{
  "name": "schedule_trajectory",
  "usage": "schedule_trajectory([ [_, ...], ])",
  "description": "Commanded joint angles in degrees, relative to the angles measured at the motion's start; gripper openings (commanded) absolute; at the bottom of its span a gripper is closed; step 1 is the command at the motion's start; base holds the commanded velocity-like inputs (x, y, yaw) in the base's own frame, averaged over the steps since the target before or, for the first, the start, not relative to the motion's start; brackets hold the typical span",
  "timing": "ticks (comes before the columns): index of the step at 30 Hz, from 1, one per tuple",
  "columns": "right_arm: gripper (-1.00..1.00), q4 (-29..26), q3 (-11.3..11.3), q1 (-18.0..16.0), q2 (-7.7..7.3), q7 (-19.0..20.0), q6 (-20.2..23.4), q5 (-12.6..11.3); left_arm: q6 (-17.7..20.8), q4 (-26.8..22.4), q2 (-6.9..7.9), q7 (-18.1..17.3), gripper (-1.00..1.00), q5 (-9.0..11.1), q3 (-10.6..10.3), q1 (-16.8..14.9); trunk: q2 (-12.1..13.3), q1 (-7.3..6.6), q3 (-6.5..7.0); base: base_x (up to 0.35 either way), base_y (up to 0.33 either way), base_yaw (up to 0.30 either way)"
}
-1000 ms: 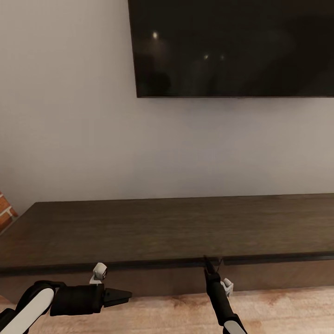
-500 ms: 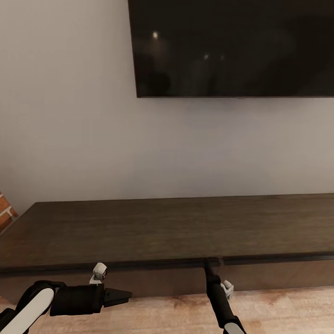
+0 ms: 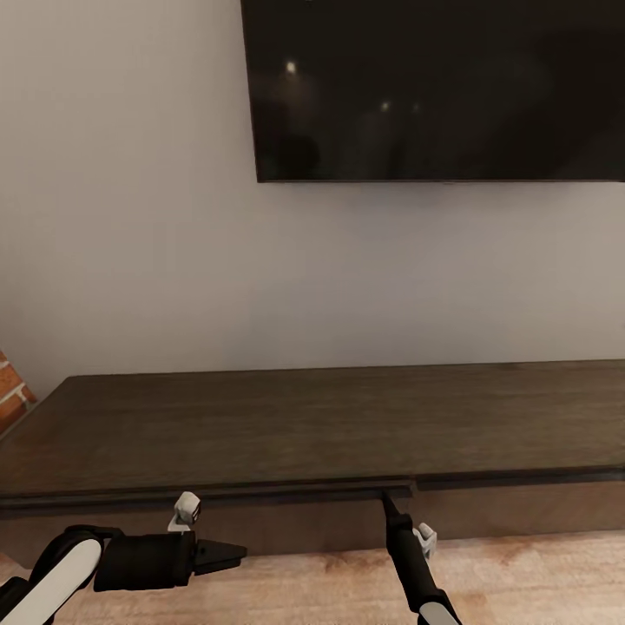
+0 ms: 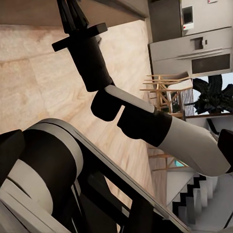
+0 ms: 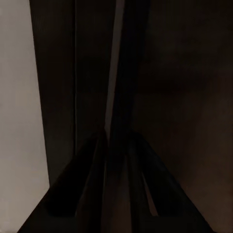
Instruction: Place each of the two pumpkins and all three candles from the living room inside a cabinet in the living room (use any cabinet), then make sure every cabinet is closed, and position the cauldron so it is next to a table in the living room.
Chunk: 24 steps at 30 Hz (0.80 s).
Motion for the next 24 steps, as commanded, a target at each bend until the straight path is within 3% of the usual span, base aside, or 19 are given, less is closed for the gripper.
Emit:
schedule_trajectory([
  [1, -1.00, -0.5, -0.1, -0.1, 0.06, 0.6, 0.1, -0.2, 0.2, 0.0, 0.04, -0.2, 1.00, 0.1, -0.1, -0.1, 0.0, -0.02, -0.04, -0.001, 0.000, 0.000],
  [12, -1.00, -0.6, -0.1, -0.1, 0.06, 0.6, 0.1, -0.2, 0.1, 0.1, 0.04, -0.1, 1.00, 0.1, -0.1, -0.1, 0.0, -0.02, -0.04, -0.021, 0.000, 0.000],
  [24, -1.00, -0.5, -0.1, -0.1, 0.06, 0.6, 0.1, -0.2, 0.1, 0.1, 0.04, -0.1, 1.00, 0.1, -0.1, -0.1, 0.0, -0.02, -0.04, -0.223, 0.000, 0.000],
])
